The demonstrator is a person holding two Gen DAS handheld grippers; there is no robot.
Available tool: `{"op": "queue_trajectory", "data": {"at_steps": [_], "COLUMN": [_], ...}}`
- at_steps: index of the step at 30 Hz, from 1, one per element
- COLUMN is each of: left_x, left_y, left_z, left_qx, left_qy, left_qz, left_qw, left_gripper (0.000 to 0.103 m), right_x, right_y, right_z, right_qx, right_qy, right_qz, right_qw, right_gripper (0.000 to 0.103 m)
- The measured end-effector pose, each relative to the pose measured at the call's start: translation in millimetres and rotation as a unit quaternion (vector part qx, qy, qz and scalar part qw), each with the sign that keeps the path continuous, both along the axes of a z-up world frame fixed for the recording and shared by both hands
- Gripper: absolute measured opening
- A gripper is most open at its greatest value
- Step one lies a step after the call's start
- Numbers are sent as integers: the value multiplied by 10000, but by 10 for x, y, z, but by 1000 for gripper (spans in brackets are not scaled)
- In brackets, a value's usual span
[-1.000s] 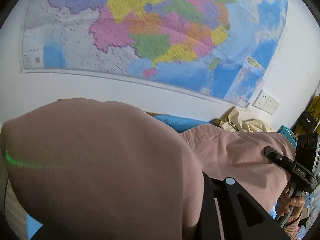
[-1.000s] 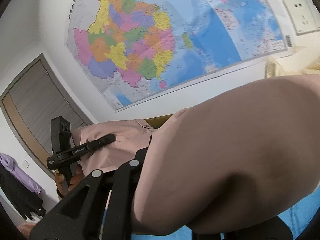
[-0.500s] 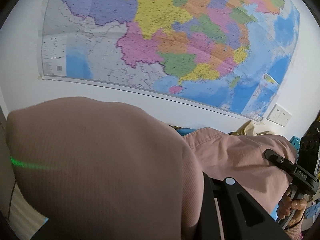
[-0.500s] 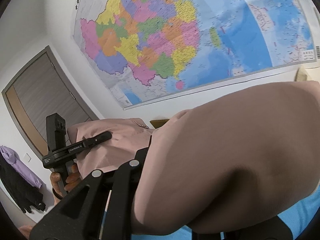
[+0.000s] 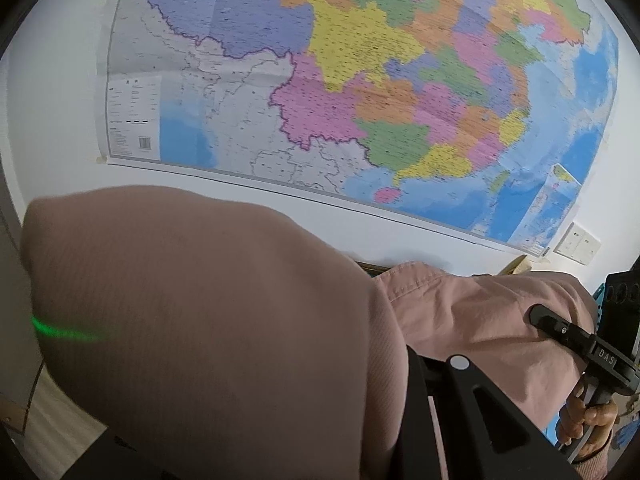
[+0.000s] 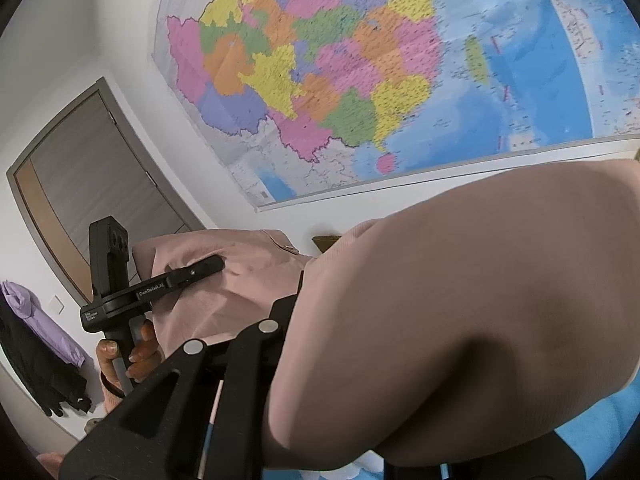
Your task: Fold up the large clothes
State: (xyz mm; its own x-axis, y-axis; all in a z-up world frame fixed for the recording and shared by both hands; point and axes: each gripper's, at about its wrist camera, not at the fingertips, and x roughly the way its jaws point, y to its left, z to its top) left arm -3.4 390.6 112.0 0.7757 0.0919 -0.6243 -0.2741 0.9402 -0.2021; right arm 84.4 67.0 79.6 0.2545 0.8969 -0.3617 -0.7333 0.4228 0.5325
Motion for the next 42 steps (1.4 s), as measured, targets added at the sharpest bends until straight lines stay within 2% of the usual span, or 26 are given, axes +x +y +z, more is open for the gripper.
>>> {"op": "queue_trajectory", "data": {"at_steps": [29, 36, 42], "left_x": [111, 137, 208], "left_y": [677, 895, 1165], "left_z": [-53, -44, -151], "left_qx": [-7, 150, 91], "left_qy": [126, -6, 70], "left_qz": [539, 797, 1065], "left_qw": [9985, 9967, 9942], "left_gripper": [15, 15, 15], "right_x": [111, 143, 158], "right_y": [557, 739, 978], "right_z": [-76, -126, -168], "right_qx": [-130, -154, -298], "right_qy": [73, 55, -123], "right_qz": [275, 350, 365], "right_qw": [9995, 9993, 9988], "right_gripper": [14, 14, 14]}}
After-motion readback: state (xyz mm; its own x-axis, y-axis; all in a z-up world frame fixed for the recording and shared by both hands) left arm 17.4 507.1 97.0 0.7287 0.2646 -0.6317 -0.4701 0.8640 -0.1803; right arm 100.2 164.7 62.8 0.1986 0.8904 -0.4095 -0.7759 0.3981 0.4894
